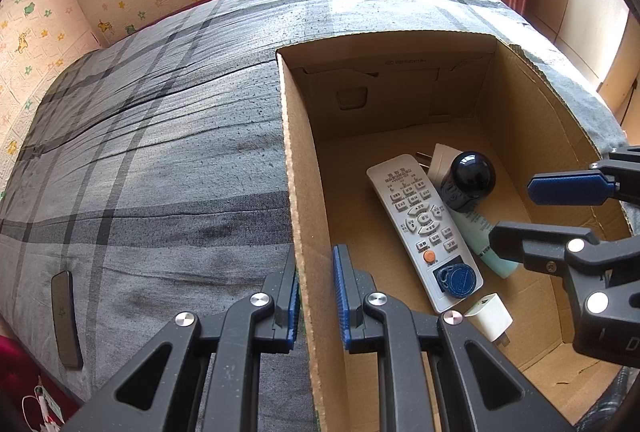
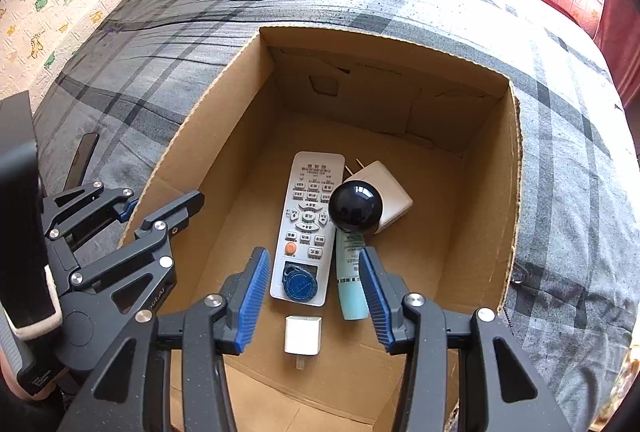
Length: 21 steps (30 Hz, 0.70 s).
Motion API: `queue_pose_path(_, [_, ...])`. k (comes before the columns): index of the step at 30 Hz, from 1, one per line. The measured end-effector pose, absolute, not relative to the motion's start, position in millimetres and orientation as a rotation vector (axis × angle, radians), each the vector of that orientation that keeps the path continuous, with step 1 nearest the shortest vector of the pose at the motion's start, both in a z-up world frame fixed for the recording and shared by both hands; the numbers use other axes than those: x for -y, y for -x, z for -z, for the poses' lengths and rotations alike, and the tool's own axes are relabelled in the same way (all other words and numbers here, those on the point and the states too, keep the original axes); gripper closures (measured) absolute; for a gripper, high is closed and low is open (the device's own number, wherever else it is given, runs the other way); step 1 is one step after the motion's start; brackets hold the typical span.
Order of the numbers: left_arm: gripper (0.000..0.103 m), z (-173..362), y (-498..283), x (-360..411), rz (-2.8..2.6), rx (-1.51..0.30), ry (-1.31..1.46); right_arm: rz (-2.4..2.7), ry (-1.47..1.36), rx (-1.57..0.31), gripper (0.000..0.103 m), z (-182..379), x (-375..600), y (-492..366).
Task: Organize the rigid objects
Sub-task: 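Lower the tag onto the remote and open the right gripper, then move the right gripper back over the brass keys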
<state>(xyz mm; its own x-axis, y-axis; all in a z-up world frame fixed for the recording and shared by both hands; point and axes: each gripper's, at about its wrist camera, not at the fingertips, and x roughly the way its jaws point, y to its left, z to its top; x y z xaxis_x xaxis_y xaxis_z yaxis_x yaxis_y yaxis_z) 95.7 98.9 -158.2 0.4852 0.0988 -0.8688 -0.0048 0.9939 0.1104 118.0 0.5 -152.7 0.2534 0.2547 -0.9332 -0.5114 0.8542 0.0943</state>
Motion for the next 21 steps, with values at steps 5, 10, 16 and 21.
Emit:
queue_pose_path(5, [0.086,158.2,-95.9,-98.8,-0.063,-1.063,-0.097,-0.517,0.265,-1.170,0.046,137.4,5.5,-114.8])
queue_pose_path(10, [0.086,158.2,-95.5,-99.2,-0.063,-1.063,-0.097,-0.505,0.261,-1.142,0.035,122.9,16.9,-115.2])
queue_pose_path(16, [0.086,158.1,-95.5,-98.9,-0.063,-1.063,-0.098,-0.465,0.230,-1.118,0.021,109.8,36.5,-121.8])
queue_pose_path(21, [0.086,158.1,-95.4,-98.9,-0.062,-1.063,-0.099,-0.423,0.213,-1.094,0.007,100.1,57.5,-130.3])
